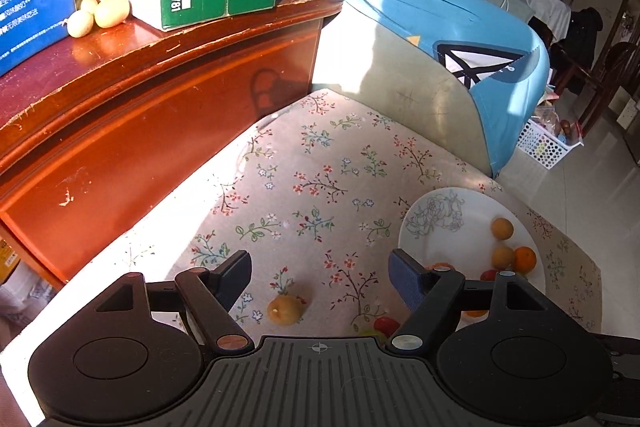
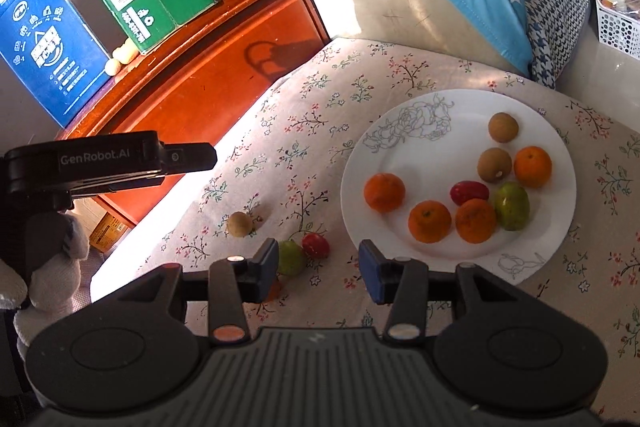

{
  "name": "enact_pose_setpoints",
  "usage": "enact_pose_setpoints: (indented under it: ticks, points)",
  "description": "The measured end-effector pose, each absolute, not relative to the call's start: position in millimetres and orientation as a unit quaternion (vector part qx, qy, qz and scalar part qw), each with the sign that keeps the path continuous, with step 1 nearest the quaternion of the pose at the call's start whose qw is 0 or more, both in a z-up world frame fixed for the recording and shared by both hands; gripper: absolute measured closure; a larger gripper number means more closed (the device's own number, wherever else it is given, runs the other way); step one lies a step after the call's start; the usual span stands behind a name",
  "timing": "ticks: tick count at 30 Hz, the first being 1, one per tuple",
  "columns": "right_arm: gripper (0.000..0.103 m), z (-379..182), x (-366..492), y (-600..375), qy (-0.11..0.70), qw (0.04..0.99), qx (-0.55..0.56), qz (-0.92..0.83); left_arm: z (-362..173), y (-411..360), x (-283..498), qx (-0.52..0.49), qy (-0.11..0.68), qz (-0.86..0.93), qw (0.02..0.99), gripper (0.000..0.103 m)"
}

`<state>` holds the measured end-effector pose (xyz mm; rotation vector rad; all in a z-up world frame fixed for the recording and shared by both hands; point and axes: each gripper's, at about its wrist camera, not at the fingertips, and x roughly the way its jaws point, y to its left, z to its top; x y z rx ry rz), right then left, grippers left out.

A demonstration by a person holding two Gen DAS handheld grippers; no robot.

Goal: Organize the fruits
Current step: 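Grasp a yellow-brown fruit with the left gripper while the right gripper grasps a tangerine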

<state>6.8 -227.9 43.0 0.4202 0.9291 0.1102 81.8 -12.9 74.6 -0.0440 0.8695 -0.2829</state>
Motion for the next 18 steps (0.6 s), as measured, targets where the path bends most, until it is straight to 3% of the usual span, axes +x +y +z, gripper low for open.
enact_pose_setpoints:
  ticks: [18]
  points:
    - [0.057, 7.1, 13.6, -166.7, 0.491, 0.849, 0.164, 0.11, 28.6, -4.7, 92.8, 0.042, 0.462, -0.125, 0.877, 0.025]
